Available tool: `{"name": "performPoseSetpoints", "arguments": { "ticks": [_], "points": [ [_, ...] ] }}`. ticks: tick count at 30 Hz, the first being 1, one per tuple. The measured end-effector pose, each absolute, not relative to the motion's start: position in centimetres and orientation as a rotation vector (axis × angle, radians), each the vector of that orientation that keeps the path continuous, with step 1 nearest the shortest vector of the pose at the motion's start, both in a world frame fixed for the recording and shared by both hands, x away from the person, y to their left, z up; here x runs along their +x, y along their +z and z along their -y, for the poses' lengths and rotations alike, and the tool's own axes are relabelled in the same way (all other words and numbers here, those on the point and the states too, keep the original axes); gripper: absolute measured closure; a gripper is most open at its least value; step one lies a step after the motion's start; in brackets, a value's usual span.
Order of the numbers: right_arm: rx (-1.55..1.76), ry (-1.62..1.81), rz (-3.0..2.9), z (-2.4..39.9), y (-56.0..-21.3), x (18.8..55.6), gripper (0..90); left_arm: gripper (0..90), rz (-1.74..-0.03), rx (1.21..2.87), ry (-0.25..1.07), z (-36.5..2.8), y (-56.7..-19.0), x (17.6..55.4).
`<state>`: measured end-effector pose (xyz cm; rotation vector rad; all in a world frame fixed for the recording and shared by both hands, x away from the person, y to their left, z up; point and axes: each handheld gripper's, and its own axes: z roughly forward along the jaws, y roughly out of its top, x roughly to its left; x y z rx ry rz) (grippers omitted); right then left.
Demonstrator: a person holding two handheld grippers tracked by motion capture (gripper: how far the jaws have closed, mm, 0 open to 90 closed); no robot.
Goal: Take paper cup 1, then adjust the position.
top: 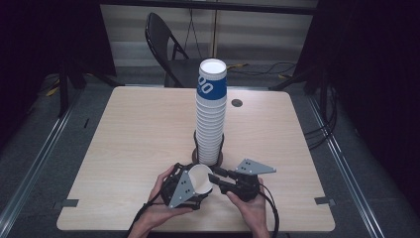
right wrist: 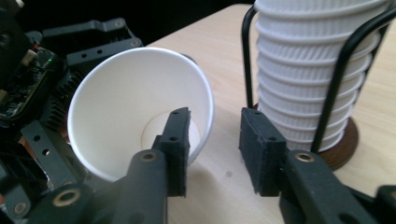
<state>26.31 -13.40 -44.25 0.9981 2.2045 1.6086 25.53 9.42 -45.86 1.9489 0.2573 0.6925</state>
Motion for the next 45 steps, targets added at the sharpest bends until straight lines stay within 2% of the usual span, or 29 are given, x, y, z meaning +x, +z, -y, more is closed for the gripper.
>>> {"name": "performPoseSetpoints", "arguments": {
  "ticks": [2,3,4,7,8,10,22,45],
  "points": [
    [1.012,1.623,-2.165,13.7,-44.2,26.2,58.0,17.6,-0.280,1.944,0.681,-9.7,-45.8,25.9],
    [1.032,1.642,-2.122,14.0,-44.2,26.1,53.0,17.5,-0.293,1.941,0.672,-9.8,-45.8,26.0],
    [1.032,1.642,-2.122,14.0,-44.2,26.1,53.0,17.5,-0.306,1.935,0.664,-10.0,-45.8,26.2],
    [1.063,1.661,-2.050,14.6,-44.3,26.1,41.0,17.3,-0.354,1.914,0.648,-10.8,-45.7,26.8],
    [1.063,1.661,-2.050,14.6,-44.3,26.1,41.0,17.3,-0.374,1.907,0.645,-11.1,-45.6,27.0],
    [1.071,1.650,-2.014,14.9,-44.4,26.0,32.9,17.3,-0.415,1.868,0.614,-11.7,-45.5,27.4],
    [1.158,1.542,-1.839,16.4,-46.5,25.7,13.3,17.2,-0.560,1.748,0.548,-14.9,-44.7,29.0],
    [1.181,1.432,-1.742,16.5,-49.5,25.5,13.5,17.1,-0.764,1.615,0.534,-19.2,-43.7,32.8]
  ]
}}
